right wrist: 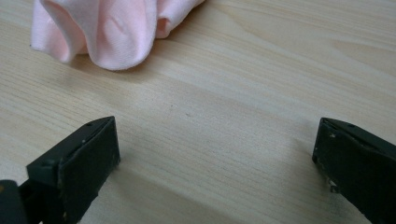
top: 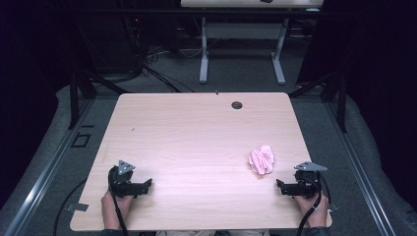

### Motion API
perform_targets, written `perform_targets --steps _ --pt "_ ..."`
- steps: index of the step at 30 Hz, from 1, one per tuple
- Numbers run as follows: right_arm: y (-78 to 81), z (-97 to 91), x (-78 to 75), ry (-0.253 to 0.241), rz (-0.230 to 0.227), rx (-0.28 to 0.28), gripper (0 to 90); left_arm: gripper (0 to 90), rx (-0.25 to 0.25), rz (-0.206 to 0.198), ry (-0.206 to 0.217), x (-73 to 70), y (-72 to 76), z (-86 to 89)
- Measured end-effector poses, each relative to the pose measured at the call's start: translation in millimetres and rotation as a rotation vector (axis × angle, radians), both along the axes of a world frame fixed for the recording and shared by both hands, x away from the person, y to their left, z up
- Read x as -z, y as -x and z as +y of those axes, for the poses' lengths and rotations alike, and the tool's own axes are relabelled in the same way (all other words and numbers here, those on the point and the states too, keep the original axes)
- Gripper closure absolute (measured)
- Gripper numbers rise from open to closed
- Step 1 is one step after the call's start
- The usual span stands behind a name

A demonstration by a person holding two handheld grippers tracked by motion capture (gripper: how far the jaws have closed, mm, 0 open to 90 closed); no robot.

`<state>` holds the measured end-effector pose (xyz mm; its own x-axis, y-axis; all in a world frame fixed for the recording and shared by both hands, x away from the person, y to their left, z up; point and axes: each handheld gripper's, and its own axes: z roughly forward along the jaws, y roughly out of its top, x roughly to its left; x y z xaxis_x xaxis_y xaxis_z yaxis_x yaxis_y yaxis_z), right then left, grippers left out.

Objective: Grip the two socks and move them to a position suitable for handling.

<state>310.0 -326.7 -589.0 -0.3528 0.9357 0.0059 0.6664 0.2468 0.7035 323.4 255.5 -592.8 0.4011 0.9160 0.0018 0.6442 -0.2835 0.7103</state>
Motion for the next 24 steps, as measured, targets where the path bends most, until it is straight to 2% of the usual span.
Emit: perform_targets --steps 20,24 --pt "-3.3 -0.2 -1.2 0.001 0.013 0.015 0.0 0.2 -0.002 -0.001 -0.001 0.0 -0.2 -0.2" --pt "-3.6 -2.4 -2.3 -0.020 0.015 0.012 0.0 0.2 -0.001 -0.001 -0.002 -0.1 -0.2 -0.1"
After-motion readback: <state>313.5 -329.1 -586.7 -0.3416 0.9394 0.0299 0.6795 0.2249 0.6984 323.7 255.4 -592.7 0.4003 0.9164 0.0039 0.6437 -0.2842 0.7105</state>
